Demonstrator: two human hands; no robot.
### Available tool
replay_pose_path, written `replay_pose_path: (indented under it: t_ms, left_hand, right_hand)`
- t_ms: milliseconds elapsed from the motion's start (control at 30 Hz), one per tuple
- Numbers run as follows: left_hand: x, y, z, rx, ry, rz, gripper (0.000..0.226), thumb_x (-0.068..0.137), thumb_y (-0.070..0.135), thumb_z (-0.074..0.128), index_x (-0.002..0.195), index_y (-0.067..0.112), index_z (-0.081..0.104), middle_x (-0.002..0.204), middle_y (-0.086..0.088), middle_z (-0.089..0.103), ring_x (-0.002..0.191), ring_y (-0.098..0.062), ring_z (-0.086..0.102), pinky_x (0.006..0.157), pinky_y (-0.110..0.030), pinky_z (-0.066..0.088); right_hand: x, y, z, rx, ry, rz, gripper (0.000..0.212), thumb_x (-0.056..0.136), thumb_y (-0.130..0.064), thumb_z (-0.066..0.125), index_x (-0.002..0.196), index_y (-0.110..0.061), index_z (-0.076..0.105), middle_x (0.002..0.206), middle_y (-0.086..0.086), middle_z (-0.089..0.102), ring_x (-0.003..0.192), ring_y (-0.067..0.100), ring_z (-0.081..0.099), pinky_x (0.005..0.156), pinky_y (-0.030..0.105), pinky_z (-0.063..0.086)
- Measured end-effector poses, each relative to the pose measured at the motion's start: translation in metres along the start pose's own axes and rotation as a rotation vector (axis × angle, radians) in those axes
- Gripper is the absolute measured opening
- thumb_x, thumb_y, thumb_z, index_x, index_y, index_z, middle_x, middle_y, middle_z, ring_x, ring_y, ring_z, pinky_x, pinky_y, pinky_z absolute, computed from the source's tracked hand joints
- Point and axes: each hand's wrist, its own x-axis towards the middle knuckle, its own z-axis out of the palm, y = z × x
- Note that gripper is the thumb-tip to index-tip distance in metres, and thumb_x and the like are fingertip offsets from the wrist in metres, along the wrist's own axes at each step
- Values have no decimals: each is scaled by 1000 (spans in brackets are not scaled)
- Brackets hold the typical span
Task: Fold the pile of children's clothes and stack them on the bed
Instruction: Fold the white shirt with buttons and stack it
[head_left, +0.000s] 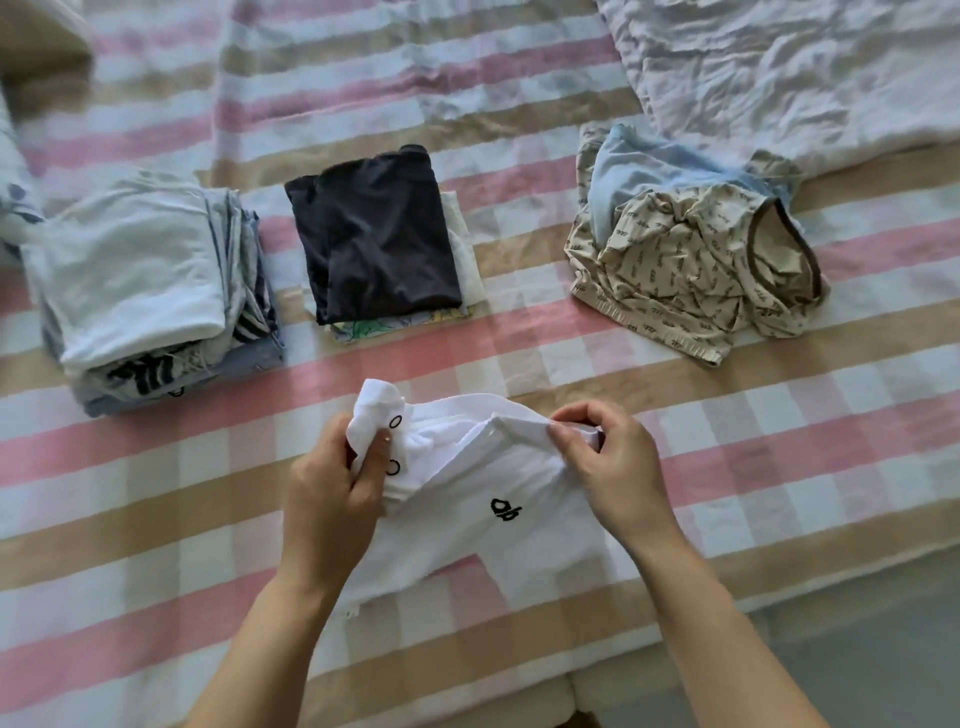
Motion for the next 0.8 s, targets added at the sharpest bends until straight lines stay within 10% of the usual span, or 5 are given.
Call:
replay_pose_path:
  t_ms: [233, 400, 567, 800]
  left_hand:
    - [-2, -1, 26, 206, -105, -198, 16, 91, 20, 52, 80, 14, 43, 68, -6, 58, 68, -34, 54, 53, -35, 31]
    - [-12, -41, 75, 392, -430, -168, 40, 94, 34, 44, 130, 15, 41, 125, -3, 55, 114, -27, 49, 83, -36, 41]
    - [-14, -64, 91, 420, -693, -94, 52, 97, 42, 33, 145, 26, 23, 135, -3, 43, 122, -26, 40, 96, -39, 35]
    - [12, -65, 82, 78, -388, -137, 18, 89, 17, 61, 83, 4, 72, 90, -3, 60, 92, -21, 52, 80, -25, 37]
  right_hand:
    - [53, -3, 23, -235, -24, -155, 9, 81, -12, 68, 90, -13, 66, 91, 1, 62, 79, 9, 53, 69, 13, 35]
    - [68, 51, 52, -367, -242, -38, 47, 84, -6, 63, 129, -10, 50, 125, 7, 57, 113, 21, 52, 88, 17, 35]
    - [57, 88, 55, -331, -434, 137, 74, 87, -13, 61, 147, -20, 18, 136, 9, 50, 121, 25, 49, 80, 22, 34]
    - [57, 97, 32, -132, -261, 180, 46, 80, -7, 66, 124, -18, 55, 112, -8, 58, 107, 8, 52, 70, 2, 35]
